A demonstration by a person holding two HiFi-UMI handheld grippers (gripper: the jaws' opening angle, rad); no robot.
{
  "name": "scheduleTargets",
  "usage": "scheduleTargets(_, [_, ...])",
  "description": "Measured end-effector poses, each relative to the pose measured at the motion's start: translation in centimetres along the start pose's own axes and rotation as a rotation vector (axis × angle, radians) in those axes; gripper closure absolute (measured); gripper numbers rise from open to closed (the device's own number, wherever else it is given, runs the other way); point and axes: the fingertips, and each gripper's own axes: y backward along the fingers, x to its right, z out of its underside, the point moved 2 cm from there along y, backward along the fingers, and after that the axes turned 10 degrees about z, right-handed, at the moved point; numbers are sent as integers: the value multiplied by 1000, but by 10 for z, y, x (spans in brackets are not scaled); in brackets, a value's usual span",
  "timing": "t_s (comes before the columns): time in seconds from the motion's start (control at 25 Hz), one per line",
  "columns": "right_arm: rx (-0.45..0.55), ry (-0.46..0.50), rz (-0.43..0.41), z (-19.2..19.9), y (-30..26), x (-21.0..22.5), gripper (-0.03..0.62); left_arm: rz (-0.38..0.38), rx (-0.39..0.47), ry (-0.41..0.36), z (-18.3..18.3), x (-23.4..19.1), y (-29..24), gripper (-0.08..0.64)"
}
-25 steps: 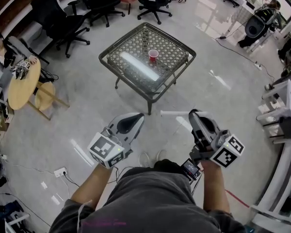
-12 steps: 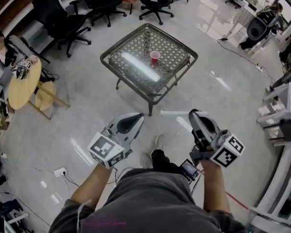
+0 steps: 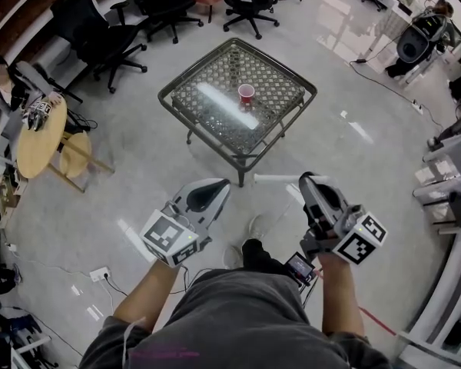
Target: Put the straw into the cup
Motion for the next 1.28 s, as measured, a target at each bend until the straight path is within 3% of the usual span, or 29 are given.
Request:
scheduleTargets(0.92, [-69,-21,-43,-68,-89,140,543,-87,-34,35,-13,-97,-131,549])
scheduleTargets(1.28, [-85,-36,-70,-78,-109,170,543,-128,-44,37,-12,-114,-150,549])
